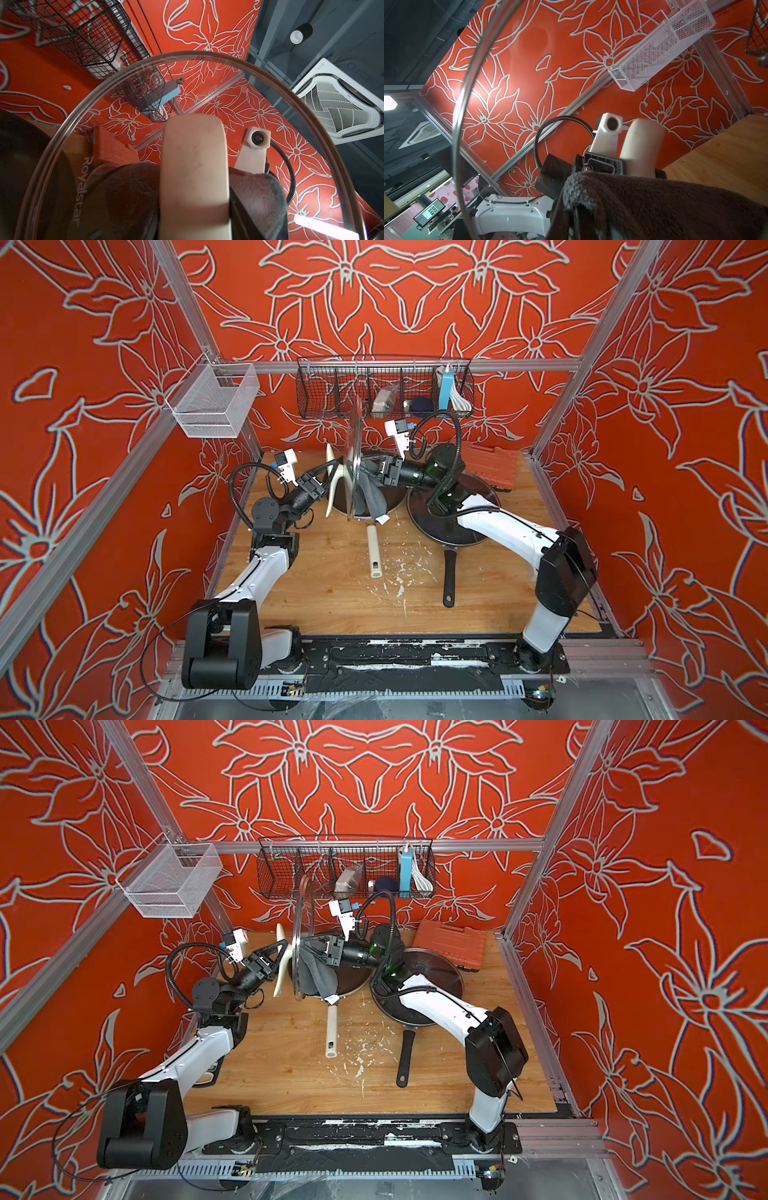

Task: Wipe the pot lid with a cloth
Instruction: Wipe the pot lid.

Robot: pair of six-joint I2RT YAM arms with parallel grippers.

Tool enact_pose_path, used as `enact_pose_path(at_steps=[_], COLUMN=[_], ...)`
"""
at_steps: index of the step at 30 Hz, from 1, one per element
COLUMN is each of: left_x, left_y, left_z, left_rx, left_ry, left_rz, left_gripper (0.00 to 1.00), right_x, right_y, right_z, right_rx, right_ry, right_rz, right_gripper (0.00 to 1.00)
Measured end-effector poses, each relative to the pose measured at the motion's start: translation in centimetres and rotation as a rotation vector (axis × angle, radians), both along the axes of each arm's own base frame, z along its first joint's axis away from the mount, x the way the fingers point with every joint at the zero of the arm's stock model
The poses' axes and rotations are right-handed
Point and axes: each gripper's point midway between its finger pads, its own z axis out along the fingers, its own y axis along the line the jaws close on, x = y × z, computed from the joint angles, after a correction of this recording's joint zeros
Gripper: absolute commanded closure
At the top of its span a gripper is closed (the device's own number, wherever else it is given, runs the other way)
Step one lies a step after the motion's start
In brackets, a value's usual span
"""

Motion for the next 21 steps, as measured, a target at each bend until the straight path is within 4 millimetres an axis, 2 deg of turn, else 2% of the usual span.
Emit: enact_pose_path(at_steps=[13,21], left_x=[-0.5,-1.1], left_y=[-0.9,-1.5], left_z=[-1.0,-0.7], left_rx=[0.008,0.032], left_ry=[0.049,0.036], left_rz=[-0.089,-0.136], left_gripper=[1.0,1.0], right_x=[0.4,0.7], right_y=[-0.1,-0.8], right_z=[0.1,0.8], right_rx=[-0.05,-0.06], right_ry=[-0.008,-0.022], right_rz=[-0.021,-0.04], right_gripper=[1.0,1.0])
